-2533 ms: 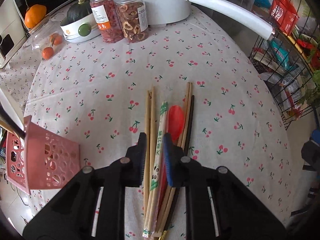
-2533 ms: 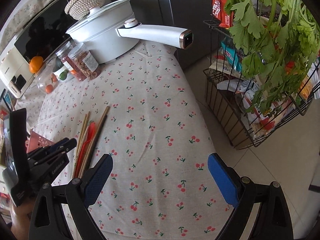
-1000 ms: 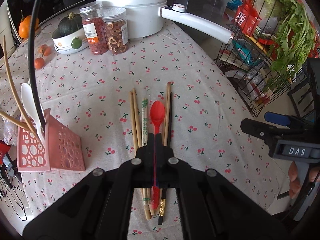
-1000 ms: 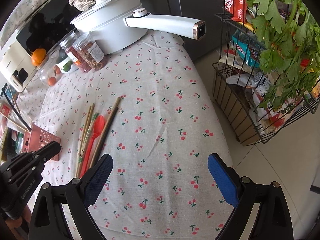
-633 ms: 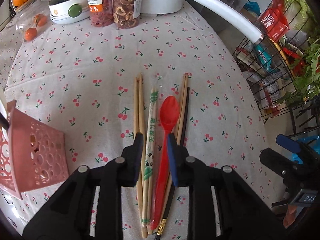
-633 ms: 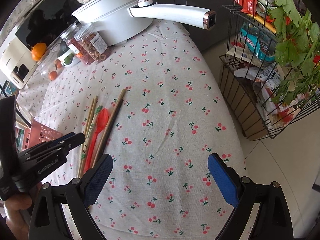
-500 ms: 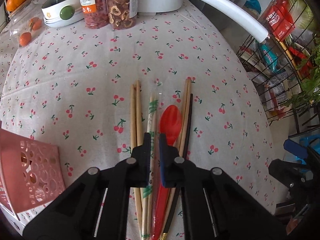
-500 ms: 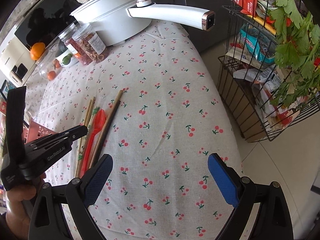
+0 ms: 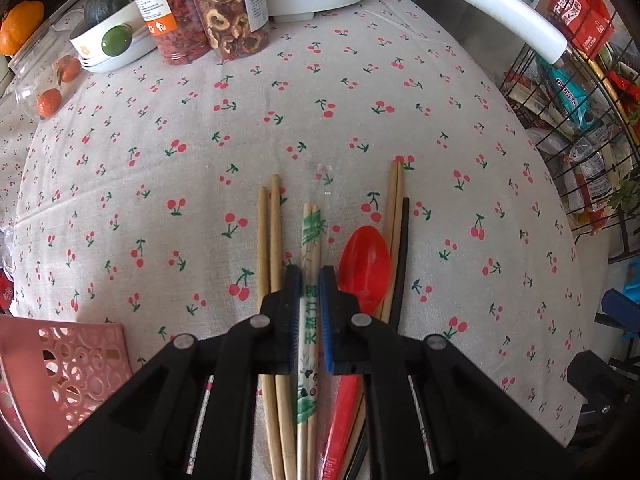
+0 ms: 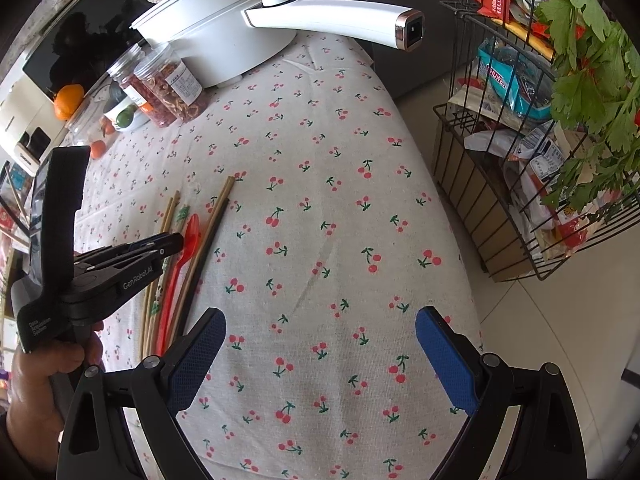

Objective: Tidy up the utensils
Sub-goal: 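Close the left tool on the paper-wrapped chopstick pair and lift it, then carry the wrapped chopsticks into the pink holder with the left tool while the right tool grasps the red spoon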

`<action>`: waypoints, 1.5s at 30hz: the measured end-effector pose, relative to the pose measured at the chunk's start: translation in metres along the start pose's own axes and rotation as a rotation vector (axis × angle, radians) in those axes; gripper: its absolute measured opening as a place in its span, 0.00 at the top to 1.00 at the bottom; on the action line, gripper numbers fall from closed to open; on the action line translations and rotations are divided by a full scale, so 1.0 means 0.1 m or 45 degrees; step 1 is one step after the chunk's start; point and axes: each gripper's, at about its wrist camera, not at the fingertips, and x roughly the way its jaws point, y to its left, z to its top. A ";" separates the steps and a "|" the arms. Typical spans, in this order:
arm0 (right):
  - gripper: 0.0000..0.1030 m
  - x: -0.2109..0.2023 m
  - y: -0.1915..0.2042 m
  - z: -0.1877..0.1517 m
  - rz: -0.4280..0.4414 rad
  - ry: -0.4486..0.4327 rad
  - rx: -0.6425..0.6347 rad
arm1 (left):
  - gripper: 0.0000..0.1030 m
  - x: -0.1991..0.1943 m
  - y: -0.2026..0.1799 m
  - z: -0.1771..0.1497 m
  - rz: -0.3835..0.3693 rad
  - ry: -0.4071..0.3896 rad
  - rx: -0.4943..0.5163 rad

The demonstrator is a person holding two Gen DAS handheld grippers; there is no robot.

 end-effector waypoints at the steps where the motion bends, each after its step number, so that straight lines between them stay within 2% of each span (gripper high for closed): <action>1: 0.06 -0.01 0.00 0.00 0.002 -0.002 0.002 | 0.89 -0.04 -0.01 -0.02 -0.007 -0.020 0.002; 8: 0.06 -0.09 0.06 0.00 0.019 -0.030 0.027 | 0.89 -0.69 -0.01 -0.38 -0.080 -0.193 0.085; 14: 0.06 -0.05 0.16 -0.05 0.048 -0.003 0.056 | 0.89 -1.33 0.12 -0.74 -0.157 -0.358 0.127; 18: 0.06 -0.01 0.33 -0.05 0.077 0.011 0.050 | 0.89 -1.67 0.36 -0.99 -0.219 -0.486 0.112; 22: 0.07 0.13 0.56 -0.02 0.167 0.059 0.035 | 0.89 -1.96 0.68 -1.16 -0.256 -0.661 0.047; 25: 0.22 0.25 0.76 0.04 0.248 0.088 0.009 | 0.89 -2.04 0.86 -1.21 -0.284 -0.723 -0.013; 27: 0.39 0.35 0.89 0.08 0.291 0.112 -0.007 | 0.89 -2.07 0.96 -1.22 -0.301 -0.740 -0.037; 33: 0.71 0.70 1.14 0.23 0.294 0.164 -0.013 | 0.89 -2.05 1.14 -1.25 -0.304 -0.732 -0.067; 38: 0.82 0.92 1.16 0.31 0.290 0.182 0.046 | 0.89 -2.05 1.26 -1.28 -0.304 -0.746 -0.088; 42: 0.90 0.94 1.20 0.34 0.252 0.157 0.017 | 0.89 -2.06 1.37 -1.27 -0.291 -0.773 -0.125; 45: 0.91 0.93 1.28 0.32 0.204 0.119 -0.027 | 0.89 -2.09 1.46 -1.25 -0.260 -0.824 -0.178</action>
